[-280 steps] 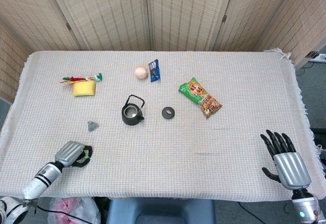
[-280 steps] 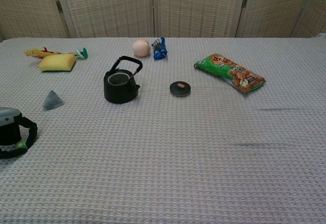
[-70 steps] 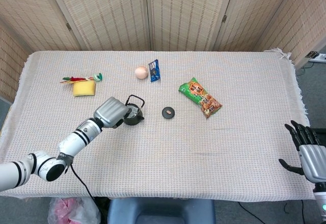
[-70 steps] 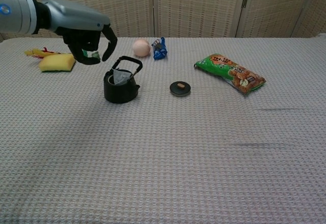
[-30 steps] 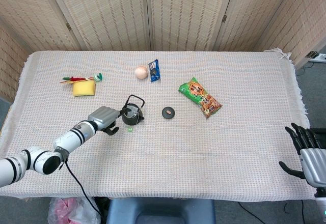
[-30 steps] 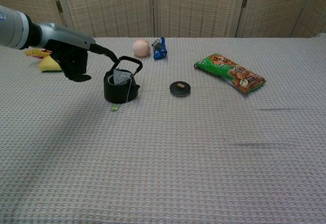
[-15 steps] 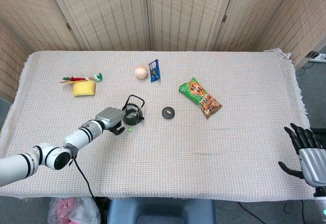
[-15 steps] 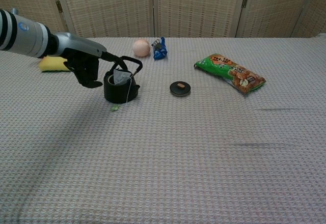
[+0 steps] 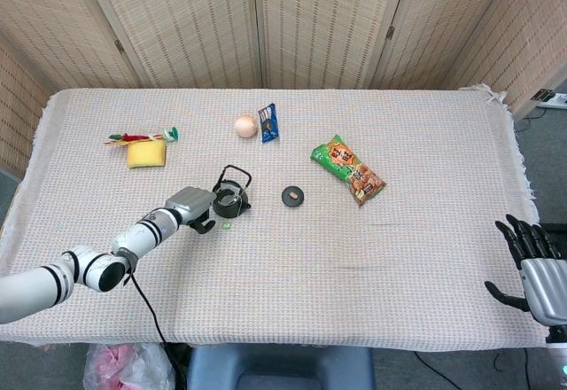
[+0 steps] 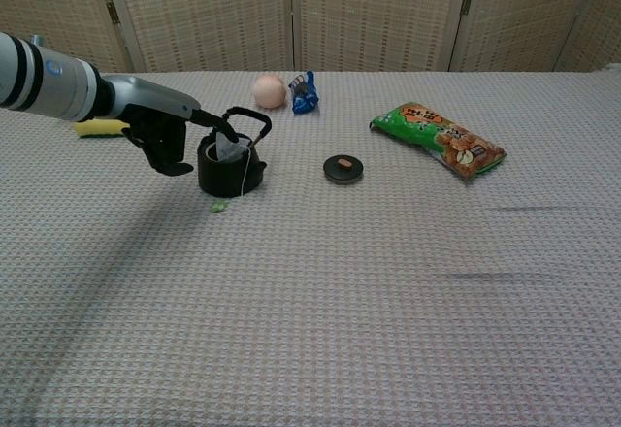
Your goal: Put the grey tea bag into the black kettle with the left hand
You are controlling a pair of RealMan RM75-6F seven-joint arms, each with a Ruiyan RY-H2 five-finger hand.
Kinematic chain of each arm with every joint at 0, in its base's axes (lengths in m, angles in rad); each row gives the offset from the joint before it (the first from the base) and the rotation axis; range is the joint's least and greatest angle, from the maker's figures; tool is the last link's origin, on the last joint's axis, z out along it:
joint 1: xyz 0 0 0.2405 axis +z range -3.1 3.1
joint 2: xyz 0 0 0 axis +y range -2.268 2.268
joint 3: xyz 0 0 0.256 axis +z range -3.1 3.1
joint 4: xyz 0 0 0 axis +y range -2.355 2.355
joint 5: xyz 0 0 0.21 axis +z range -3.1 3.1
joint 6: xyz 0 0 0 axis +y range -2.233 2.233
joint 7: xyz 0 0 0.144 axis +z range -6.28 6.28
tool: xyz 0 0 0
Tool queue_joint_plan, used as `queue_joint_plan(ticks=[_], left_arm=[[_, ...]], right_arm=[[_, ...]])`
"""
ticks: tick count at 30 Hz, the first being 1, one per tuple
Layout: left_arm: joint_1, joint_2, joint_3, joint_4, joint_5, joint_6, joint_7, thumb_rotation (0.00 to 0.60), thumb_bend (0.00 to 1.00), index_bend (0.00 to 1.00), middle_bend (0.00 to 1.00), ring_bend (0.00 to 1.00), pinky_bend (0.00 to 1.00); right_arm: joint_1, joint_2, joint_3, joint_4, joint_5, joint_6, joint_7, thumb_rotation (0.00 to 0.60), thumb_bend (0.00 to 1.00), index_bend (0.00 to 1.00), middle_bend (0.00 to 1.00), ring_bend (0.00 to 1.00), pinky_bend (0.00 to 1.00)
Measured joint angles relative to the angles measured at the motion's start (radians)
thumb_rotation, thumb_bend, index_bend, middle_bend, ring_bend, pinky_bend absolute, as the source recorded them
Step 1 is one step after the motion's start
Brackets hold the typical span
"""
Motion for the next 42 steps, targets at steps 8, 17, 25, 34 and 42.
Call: queue_joint_plan(ticks=[8, 17, 25, 34, 42], left_arm=[[0.014, -0.023, 0.02, 0.029, 0.038, 0.032, 0.02, 0.6, 0.55, 0.0, 1.0, 1.0, 1.0], [0.026, -0.049, 0.024, 0.051, 0.049, 0.02, 0.005, 0.6, 0.55, 0.0, 1.0, 1.0, 1.0], [0.037, -0.09, 0.02, 0.104, 0.073, -0.002, -0.023, 0.6, 0.55, 0.0, 1.0, 1.0, 1.0], [0.046, -0.088, -0.001, 0.111, 0.111, 0.001, -0.046, 0.6, 0.55, 0.0, 1.0, 1.0, 1.0], [0.053, -0.005, -0.02, 0.017, 0.117, 0.048, -0.037, 0.6, 0.55, 0.0, 1.0, 0.98, 1.0]], right_arm=[[0.001, -0.001, 0.002, -0.001, 0.005, -0.002, -0.003, 0.6, 0.13, 0.0, 0.0, 0.0, 0.0], [-0.003, -0.003, 0.002, -0.001, 0.002, 0.007, -0.008, 0.6, 0.13, 0.0, 0.0, 0.0, 0.0], [-0.004, -0.004, 0.003, 0.0, 0.003, 0.008, -0.009, 0.6, 0.13, 0.0, 0.0, 0.0, 0.0], [-0.003, -0.005, 0.004, -0.001, 0.004, 0.004, -0.013, 0.6, 0.13, 0.0, 0.0, 0.0, 0.0], [-0.001, -0.003, 0.001, 0.0, -0.003, 0.002, -0.01, 0.6, 0.13, 0.0, 0.0, 0.0, 0.0]])
